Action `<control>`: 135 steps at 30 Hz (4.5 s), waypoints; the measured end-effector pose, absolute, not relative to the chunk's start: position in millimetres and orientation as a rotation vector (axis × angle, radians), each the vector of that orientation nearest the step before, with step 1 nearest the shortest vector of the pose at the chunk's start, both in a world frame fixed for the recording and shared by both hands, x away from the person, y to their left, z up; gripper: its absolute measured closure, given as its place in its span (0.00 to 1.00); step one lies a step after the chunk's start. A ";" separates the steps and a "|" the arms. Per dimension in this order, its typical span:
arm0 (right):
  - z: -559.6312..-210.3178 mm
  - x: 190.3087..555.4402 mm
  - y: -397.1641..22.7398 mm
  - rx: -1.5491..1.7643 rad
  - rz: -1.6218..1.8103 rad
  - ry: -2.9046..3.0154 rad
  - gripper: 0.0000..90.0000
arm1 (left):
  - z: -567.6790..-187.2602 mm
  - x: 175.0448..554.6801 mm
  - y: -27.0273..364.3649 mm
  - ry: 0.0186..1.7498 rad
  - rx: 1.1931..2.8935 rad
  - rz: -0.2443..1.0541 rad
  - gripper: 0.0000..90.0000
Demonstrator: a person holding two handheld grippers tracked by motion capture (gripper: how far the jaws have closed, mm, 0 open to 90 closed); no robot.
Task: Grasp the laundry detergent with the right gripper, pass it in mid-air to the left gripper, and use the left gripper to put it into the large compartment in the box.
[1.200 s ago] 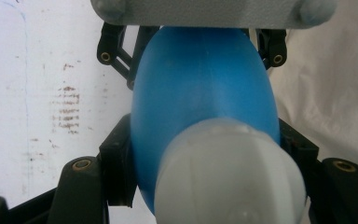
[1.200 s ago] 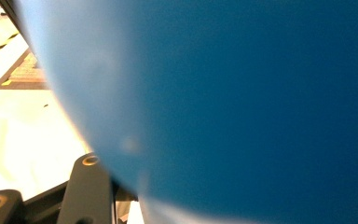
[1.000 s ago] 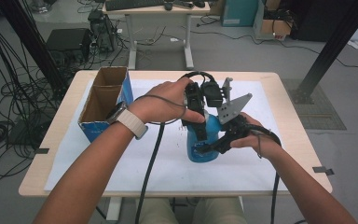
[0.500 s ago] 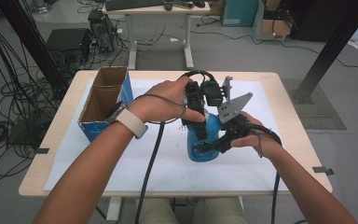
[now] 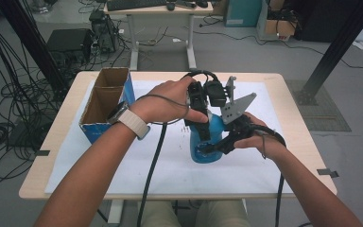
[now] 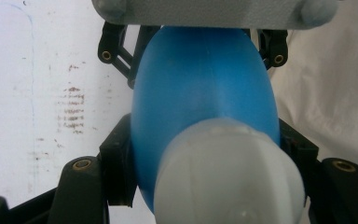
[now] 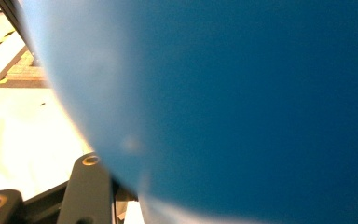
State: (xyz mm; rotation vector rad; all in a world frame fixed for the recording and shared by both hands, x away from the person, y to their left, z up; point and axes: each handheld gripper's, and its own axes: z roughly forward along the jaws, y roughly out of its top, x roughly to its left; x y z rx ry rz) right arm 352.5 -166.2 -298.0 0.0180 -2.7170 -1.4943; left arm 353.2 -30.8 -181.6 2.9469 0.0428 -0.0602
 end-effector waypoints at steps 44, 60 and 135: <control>-293.6 356.4 -167.6 0.023 -1.501 -2.730 0.48 | -174.9 356.4 -32.0 0.034 2.975 -0.041 0.42; -292.6 357.0 -166.0 0.027 -1.494 -2.735 0.48 | -175.0 355.4 -29.8 0.070 2.970 -0.055 0.42; -292.9 357.7 -164.9 0.028 -1.488 -2.738 0.48 | -178.3 357.4 -27.4 0.070 2.937 -0.057 0.42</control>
